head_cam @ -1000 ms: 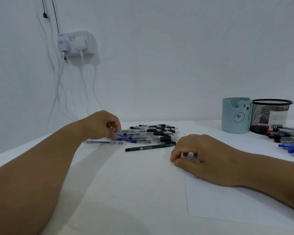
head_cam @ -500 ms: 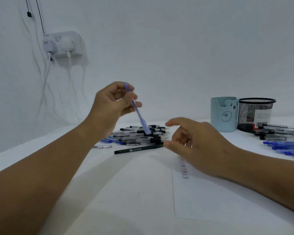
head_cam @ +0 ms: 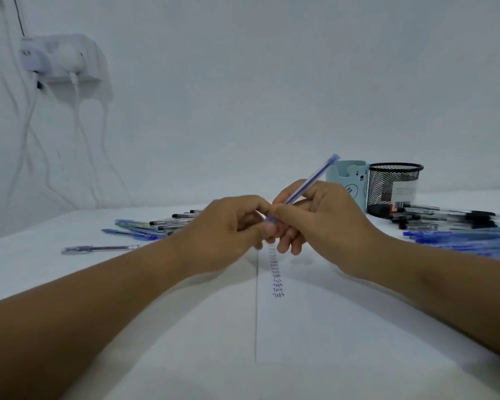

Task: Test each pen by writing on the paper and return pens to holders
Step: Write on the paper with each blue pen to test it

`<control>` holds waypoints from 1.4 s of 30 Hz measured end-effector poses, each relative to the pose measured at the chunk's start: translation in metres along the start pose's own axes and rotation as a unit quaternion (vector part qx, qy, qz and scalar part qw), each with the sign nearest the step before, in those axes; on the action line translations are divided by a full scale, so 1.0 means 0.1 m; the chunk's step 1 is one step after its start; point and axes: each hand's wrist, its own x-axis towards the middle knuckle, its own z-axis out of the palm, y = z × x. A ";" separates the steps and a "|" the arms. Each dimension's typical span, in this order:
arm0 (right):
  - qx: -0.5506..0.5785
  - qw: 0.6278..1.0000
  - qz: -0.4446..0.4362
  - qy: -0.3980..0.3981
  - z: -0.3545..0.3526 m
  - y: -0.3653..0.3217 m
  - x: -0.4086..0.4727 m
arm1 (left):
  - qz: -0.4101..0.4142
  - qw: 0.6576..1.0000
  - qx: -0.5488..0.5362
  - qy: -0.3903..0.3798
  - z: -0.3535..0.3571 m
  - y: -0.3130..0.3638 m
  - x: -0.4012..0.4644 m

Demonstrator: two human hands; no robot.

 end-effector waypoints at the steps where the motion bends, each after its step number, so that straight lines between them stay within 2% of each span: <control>1: 0.002 1.000 -0.001 -0.004 -0.02 0.00 -0.02 | -0.003 1.000 0.017 -0.007 0.02 0.00 -0.01; 4: -0.020 1.000 -0.008 0.000 -0.08 0.01 -0.03 | -0.017 0.999 0.035 -0.016 0.08 0.04 -0.03; 6: 0.006 1.000 0.003 0.003 -0.10 0.00 -0.04 | -0.027 0.999 0.020 -0.024 0.12 0.05 -0.05; 17: 0.091 0.993 0.067 -0.033 -0.04 -0.06 -0.05 | 0.021 0.992 0.121 -0.014 0.14 0.11 -0.04; 26: 0.094 0.992 0.068 -0.042 -0.04 -0.09 -0.06 | 0.002 0.991 0.131 -0.024 0.13 0.09 -0.02; 29: 0.093 0.994 0.052 0.001 -0.05 -0.08 -0.06 | 0.001 0.993 0.119 -0.027 0.07 0.06 -0.04; 33: 0.118 0.989 0.057 0.066 -0.12 -0.07 -0.04 | 0.021 0.982 0.175 -0.066 -0.12 -0.02 -0.05; 36: 0.138 0.986 0.089 0.014 -0.15 -0.11 -0.09 | 0.001 0.976 0.185 -0.110 -0.22 -0.05 -0.09; 39: 0.135 0.976 0.140 -0.100 -0.12 -0.16 -0.18 | -0.002 0.966 0.215 -0.143 -0.22 -0.04 -0.10; 42: 0.093 0.962 0.153 -0.204 -0.03 -0.16 -0.24 | 0.011 0.968 0.205 -0.144 -0.18 0.00 -0.08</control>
